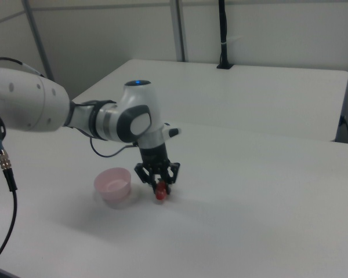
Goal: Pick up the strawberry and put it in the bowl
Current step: 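Carry the strawberry over the pink bowl and lower it in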
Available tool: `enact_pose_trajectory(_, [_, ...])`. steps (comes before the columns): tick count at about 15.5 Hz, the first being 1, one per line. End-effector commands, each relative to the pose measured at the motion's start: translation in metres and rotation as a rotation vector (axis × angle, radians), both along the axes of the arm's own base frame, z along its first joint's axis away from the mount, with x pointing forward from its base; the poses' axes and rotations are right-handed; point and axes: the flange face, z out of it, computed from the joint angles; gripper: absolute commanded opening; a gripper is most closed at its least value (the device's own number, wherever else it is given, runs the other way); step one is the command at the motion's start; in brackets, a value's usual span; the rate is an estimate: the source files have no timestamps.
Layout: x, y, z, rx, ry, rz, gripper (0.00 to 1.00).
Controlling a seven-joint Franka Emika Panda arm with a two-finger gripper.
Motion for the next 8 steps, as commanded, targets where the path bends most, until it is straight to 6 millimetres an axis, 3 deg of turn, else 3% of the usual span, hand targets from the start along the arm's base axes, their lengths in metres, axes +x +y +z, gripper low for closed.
enact_pose_trajectory(1, [-0.020,0.045,0.056,0.025,0.042,0.011,0.34])
enact_pose_trajectory(4, [-0.026,0.083,0.069,0.035,0.063,-0.010,0.34])
enact_pose_trajectory(8, [-0.026,0.117,0.060,0.039,0.065,-0.045,0.35])
